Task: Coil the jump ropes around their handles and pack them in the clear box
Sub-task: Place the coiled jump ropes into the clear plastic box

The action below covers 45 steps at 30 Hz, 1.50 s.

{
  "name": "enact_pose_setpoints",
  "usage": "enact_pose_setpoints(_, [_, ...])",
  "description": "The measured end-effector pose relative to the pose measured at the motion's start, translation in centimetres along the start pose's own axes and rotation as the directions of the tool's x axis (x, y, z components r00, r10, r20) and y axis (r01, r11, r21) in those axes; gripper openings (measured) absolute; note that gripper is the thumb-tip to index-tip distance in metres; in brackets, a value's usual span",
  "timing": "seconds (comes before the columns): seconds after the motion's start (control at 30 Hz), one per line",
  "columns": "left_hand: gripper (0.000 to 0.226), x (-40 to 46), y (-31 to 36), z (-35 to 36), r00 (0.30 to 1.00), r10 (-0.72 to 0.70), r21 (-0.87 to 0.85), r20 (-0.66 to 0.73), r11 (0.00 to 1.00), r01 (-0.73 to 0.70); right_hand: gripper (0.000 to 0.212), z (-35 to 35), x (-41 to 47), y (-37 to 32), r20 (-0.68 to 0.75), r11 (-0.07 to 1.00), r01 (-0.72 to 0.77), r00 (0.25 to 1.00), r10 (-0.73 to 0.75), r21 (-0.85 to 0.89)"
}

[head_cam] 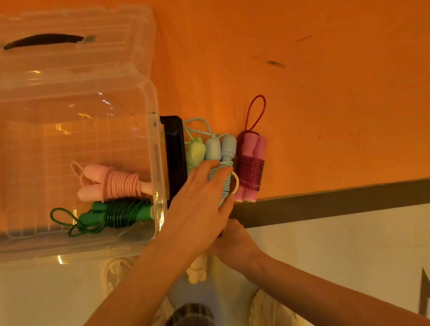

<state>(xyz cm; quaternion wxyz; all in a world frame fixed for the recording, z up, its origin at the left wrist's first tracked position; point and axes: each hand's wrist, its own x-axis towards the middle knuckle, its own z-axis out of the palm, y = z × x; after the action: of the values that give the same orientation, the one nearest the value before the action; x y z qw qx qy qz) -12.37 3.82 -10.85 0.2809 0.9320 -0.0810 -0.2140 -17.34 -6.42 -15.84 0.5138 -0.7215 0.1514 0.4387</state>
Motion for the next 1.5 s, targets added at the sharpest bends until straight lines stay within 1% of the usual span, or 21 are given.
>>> enact_pose_setpoints(0.03, [0.05,0.0,0.0,0.0,1.0,-0.002,-0.009,-0.004,1.0,0.002,0.029,-0.4,-0.3,-0.4,0.015,1.0,-0.006,1.0,0.006,0.001])
enact_pose_setpoints(0.1, [0.05,0.0,0.0,0.0,1.0,0.001,-0.023,-0.018,1.0,-0.001,0.013,-1.7,-1.0,-0.9,0.065,1.0,-0.004,0.998,0.005,-0.015])
enact_pose_setpoints(0.13, [0.05,0.0,0.1,-0.1,1.0,0.003,-0.025,-0.031,1.0,-0.004,0.013,-2.5,-1.4,-0.9,0.082,0.999,0.011,0.997,-0.007,-0.052])
enact_pose_setpoints(0.2, [0.05,-0.1,0.2,-0.2,0.998,0.007,-0.041,-0.066,0.999,-0.01,0.028,-4.5,-2.5,-1.2,0.089,0.996,0.024,0.996,-0.017,-0.085])
enact_pose_setpoints(0.27, [0.049,-0.1,0.4,-0.4,0.996,0.009,-0.071,-0.093,0.997,-0.015,0.029,-6.7,-3.6,-1.4,0.048,0.997,0.031,0.998,-0.028,-0.073])
enact_pose_setpoints(0.33, [0.049,0.3,0.6,-0.4,0.995,-0.006,-0.081,-0.099,0.997,-0.002,0.029,-8.9,-4.4,-1.5,-0.025,1.0,0.025,0.999,-0.025,-0.009])
enact_pose_setpoints(0.47, [0.053,2.0,1.5,0.5,0.994,-0.1,-0.068,-0.054,0.993,0.096,0.035,-12.7,-4.7,-1.2,-0.158,0.995,-0.002,0.987,0.017,0.097])
enact_pose_setpoints(0.53, [0.051,3.4,2.3,1.8,0.991,-0.116,-0.014,-0.059,0.993,0.116,0.037,-13.7,-4.6,-1.1,-0.208,0.993,0.001,0.978,0.024,0.121])
enact_pose_setpoints(0.6, [0.051,4.8,3.1,3.5,0.987,-0.154,0.118,-0.046,0.98,0.158,0.035,-14.2,-4.4,-0.9,-0.246,0.991,-0.002,0.969,0.034,0.133])
enact_pose_setpoints(0.67, [0.06,6.2,3.4,5.2,0.977,-0.188,0.257,-0.1,0.944,0.208,0.034,-14.5,-4.3,-0.9,-0.275,0.991,-0.003,0.961,0.04,0.134])
enact_pose_setpoints(0.73, [0.068,7.1,3.7,6.1,0.971,-0.209,0.35,-0.115,0.906,0.237,0.031,-14.6,-4.2,-0.8,-0.291,0.989,0.004,0.956,0.04,0.15])
enact_pose_setpoints(0.8, [0.064,7.5,3.9,6.7,0.972,-0.191,0.345,-0.139,0.91,0.228,0.03,-14.7,-4.2,-0.8,-0.295,0.989,0.003,0.955,0.042,0.151])
enact_pose_setpoints(0.87, [0.051,7.3,4.0,7.0,0.979,-0.128,0.348,-0.157,0.921,0.177,0.032,-14.8,-4.2,-0.7,-0.297,0.99,-0.007,0.954,0.048,0.138])
enact_pose_setpoints(0.93, [0.045,7.3,4.2,7.3,0.979,-0.067,0.358,-0.192,0.924,0.133,0.034,-14.9,-4.2,-0.6,-0.308,0.991,-0.019,0.95,0.058,0.129])
enact_pose_setpoints(1.03, [0.054,7.8,4.6,7.3,0.981,-0.097,0.274,-0.169,0.951,0.142,0.035,-15.2,-4.4,-0.5,-0.323,0.991,-0.021,0.944,0.063,0.133])
enact_pose_setpoints(1.1, [0.068,7.9,4.7,6.8,0.977,-0.184,0.184,-0.107,0.962,0.202,0.034,-15.4,-4.6,-0.5,-0.328,0.989,-0.017,0.942,0.064,0.144])
enact_pose_setpoints(1.17, [0.076,8.0,4.4,6.5,0.975,-0.221,0.061,-0.022,0.973,0.222,0.035,-15.5,-4.8,-0.8,-0.328,0.988,-0.015,0.942,0.066,0.155])
enact_pose_setpoints(1.23, [0.078,7.8,4.0,6.0,0.968,-0.245,-0.045,-0.064,0.969,0.242,0.04,-15.5,-4.9,-1.2,-0.318,0.989,-0.01,0.946,0.056,0.144])
enact_pose_setpoints(1.37, [0.097,6.5,3.7,3.4,0.967,-0.237,-0.189,-0.088,0.958,0.218,0.043,-15.3,-5.0,-2.9,-0.324,0.991,0.031,0.946,0.013,0.13])
enact_pose_setpoints(1.43, [0.093,6.0,3.3,1.9,0.965,-0.251,-0.34,-0.075,0.916,0.212,0.043,-15.2,-5.0,-3.8,-0.321,0.992,0.059,0.947,-0.019,0.116])
enact_pose_setpoints(1.5, [0.066,5.5,2.7,0.3,0.955,-0.289,-0.537,-0.063,0.817,0.211,0.039,-14.8,-5.1,-5.0,-0.319,0.987,0.099,0.946,-0.055,0.124])
